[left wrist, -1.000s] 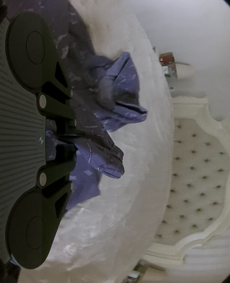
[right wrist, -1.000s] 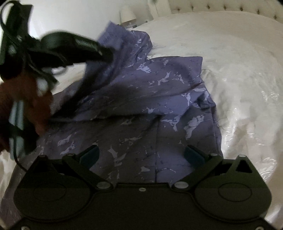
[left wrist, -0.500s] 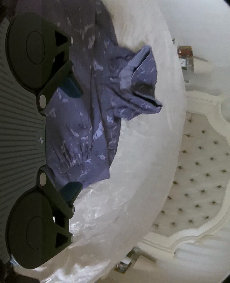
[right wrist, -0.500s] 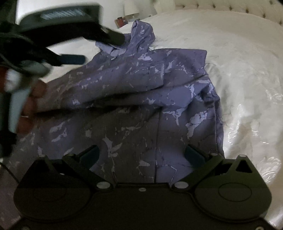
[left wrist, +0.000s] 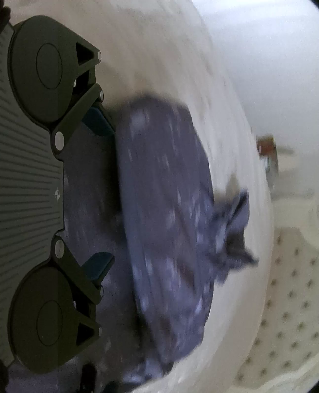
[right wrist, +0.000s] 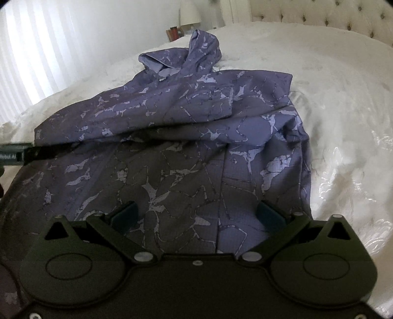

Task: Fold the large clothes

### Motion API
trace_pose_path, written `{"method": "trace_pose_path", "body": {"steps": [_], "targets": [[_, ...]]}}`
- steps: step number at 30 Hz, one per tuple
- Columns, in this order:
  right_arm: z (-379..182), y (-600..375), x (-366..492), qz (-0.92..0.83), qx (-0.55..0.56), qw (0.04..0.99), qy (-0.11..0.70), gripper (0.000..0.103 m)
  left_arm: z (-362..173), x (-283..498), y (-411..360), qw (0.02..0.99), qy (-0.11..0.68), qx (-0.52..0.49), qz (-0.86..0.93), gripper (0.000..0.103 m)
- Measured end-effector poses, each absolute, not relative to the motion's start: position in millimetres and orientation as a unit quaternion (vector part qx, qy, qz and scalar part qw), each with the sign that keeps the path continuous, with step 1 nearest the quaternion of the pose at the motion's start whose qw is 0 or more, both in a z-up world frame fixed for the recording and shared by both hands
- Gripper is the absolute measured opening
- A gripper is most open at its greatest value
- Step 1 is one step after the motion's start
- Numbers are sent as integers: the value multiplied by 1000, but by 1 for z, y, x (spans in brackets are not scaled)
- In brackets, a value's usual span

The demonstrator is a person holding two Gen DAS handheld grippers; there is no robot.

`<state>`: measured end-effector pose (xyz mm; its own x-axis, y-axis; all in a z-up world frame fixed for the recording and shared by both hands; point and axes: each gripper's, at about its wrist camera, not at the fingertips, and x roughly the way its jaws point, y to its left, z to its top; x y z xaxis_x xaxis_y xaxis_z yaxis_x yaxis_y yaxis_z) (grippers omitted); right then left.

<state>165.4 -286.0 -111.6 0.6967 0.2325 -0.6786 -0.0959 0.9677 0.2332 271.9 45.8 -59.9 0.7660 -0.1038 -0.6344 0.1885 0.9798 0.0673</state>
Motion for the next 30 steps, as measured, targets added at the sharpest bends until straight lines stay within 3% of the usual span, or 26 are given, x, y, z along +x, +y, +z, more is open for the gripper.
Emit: {"method": "trace_pose_path", "body": {"steps": [9, 12, 16, 23, 30], "targets": [[-113, -288, 163, 92, 96, 920, 368, 103, -38, 290, 85, 960, 278, 41, -10, 103], [-113, -287, 161, 91, 93, 922, 365, 103, -46, 308, 98, 954, 299, 15, 31, 103], [-113, -288, 161, 93, 96, 922, 364, 103, -77, 321, 120, 919, 384, -37, 81, 103], [-102, -290, 164, 95, 100, 918, 372, 102, -90, 309, 131, 929, 361, -47, 64, 103], [-57, -313, 193, 110, 175, 929, 306, 102, -99, 299, 133, 941, 329, -48, 65, 103]]}}
